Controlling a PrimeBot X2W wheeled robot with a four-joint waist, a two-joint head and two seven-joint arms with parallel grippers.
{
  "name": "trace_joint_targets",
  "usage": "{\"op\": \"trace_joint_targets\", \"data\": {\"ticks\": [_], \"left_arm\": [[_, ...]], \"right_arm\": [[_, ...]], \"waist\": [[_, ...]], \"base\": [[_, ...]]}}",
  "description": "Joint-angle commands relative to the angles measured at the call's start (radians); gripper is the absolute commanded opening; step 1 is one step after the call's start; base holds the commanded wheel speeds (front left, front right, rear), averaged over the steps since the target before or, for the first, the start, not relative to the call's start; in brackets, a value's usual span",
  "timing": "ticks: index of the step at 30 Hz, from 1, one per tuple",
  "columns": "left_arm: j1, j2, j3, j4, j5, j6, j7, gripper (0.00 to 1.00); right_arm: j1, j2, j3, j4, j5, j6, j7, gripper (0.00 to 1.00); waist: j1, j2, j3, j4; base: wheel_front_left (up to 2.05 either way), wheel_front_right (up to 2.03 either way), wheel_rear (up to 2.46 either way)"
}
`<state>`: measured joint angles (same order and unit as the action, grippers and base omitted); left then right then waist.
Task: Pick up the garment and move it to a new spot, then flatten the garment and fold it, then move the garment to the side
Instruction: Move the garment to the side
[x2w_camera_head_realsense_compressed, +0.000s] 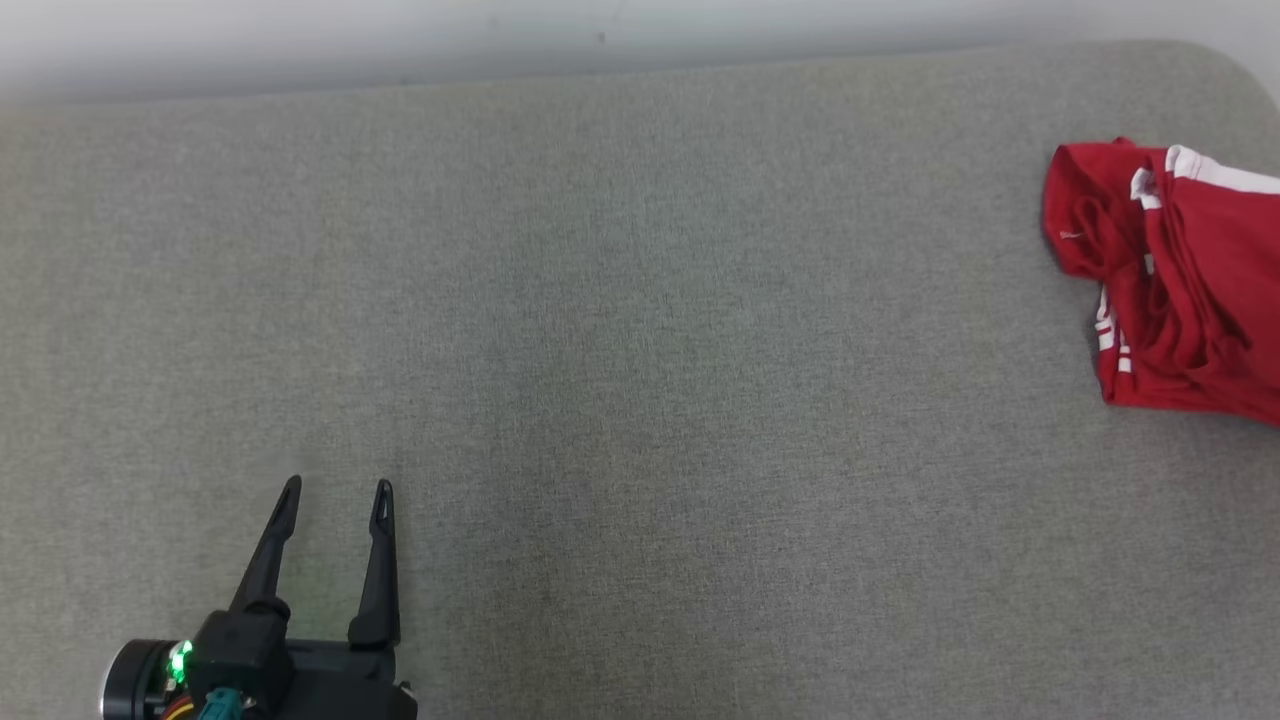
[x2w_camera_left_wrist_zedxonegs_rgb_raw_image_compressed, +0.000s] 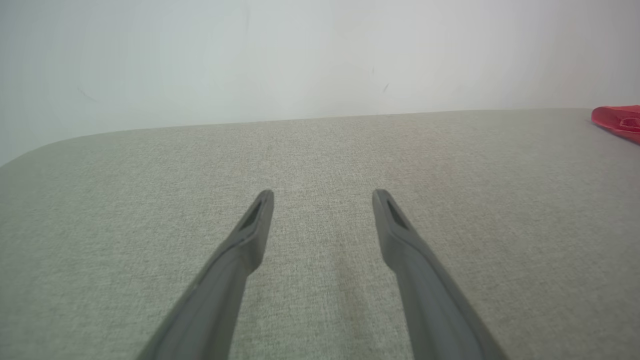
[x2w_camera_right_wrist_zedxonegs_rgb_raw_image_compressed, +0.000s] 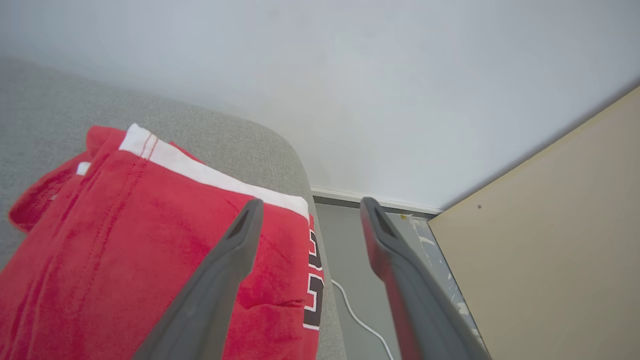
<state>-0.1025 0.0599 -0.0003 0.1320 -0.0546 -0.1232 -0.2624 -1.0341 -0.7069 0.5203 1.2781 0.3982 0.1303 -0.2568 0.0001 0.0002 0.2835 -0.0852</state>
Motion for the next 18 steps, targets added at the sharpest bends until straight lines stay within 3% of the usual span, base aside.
{"op": "trace_joint_targets", "data": {"ticks": [1,8,13,15,18], "left_arm": [[0.016,-0.003,0.006,0.003,-0.009,0.002,-0.001,1.0],[0.071,-0.008,0.023,0.007,-0.031,0.016,-0.001,1.0],[0.107,-0.009,0.024,0.006,-0.032,0.02,-0.001,1.0],[0.113,-0.01,0.024,0.006,-0.033,0.021,-0.001,1.0],[0.13,-0.01,0.019,0.009,-0.039,0.022,-0.001,1.0]], "right_arm": [[-0.013,0.018,-0.031,-0.021,0.028,0.001,-0.009,1.0],[0.169,0.082,-0.246,-0.316,0.036,0.001,-0.007,1.0],[0.395,0.189,-0.446,-0.539,-0.01,0.001,-0.008,1.0],[0.444,0.217,-0.474,-0.585,-0.021,0.001,-0.007,1.0],[0.581,0.311,-0.55,-0.722,-0.066,0.001,-0.008,1.0]], "waist": [[-0.0001,-0.0002,-0.026,0.0],[-0.0001,-0.0002,-0.119,0.006],[-0.0001,-0.0002,-0.177,0.027],[-0.0001,-0.0002,-0.186,0.032],[-0.0001,-0.0002,-0.206,0.048]], "base": [[0.0,0.0,0.0],[0.0,0.0,0.0],[0.0,0.0,0.0],[0.0,0.0,0.0],[0.0,0.0,0.0]]}}
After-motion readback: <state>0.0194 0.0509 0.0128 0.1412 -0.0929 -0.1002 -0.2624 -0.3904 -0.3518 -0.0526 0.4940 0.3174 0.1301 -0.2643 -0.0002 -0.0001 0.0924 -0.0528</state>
